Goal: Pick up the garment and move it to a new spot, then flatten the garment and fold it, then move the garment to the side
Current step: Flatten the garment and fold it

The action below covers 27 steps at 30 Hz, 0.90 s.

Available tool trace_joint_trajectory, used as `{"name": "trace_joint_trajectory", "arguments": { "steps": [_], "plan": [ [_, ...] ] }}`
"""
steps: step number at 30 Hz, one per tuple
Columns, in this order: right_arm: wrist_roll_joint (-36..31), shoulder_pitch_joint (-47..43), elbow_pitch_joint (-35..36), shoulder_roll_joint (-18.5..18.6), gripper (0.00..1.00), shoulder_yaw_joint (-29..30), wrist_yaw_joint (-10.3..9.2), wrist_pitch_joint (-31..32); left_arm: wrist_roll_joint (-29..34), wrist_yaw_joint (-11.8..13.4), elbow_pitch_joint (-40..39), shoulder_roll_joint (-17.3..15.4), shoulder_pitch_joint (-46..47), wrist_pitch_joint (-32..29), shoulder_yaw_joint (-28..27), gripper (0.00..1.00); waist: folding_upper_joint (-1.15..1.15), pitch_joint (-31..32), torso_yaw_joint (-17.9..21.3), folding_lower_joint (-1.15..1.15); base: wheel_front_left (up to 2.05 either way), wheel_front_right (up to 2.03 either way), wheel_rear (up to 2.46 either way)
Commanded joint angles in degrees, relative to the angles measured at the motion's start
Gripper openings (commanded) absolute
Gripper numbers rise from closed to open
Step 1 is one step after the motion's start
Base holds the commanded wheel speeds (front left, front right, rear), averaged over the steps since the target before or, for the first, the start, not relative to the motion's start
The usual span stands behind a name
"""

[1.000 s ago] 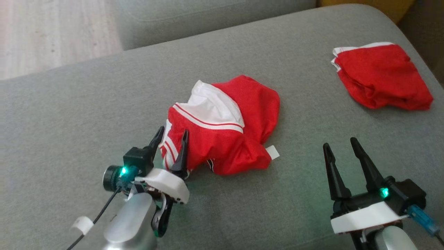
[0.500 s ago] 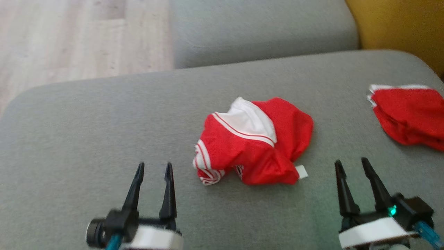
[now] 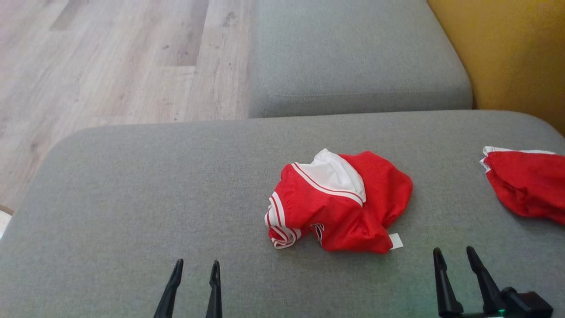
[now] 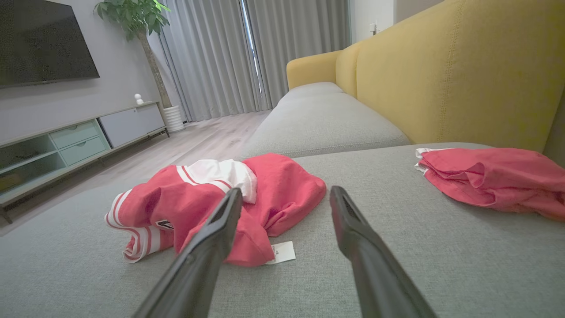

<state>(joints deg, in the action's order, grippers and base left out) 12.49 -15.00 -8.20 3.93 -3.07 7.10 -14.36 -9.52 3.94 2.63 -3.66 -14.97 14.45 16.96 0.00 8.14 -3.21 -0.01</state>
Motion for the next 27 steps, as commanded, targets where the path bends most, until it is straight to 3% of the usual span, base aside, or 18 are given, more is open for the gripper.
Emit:
{"name": "trace_joint_trajectory", "arguments": {
  "steps": [1,27],
  "plan": [
    [-0.5,1.7,1.5,0.3,1.00,-1.4,0.39,-0.6,0.6,-0.2,-1.6,0.6,1.9,0.5,-1.7,1.00,0.00,0.4,-0.1,0.01,0.00,0.00,0.00],
    [-0.9,0.6,0.8,1.0,1.00,-3.0,0.39,-0.6,1.7,-0.4,-0.7,0.8,0.8,0.5,-3.0,1.00,0.00,0.9,0.5,0.01,0.00,0.00,0.00]
  ]
}}
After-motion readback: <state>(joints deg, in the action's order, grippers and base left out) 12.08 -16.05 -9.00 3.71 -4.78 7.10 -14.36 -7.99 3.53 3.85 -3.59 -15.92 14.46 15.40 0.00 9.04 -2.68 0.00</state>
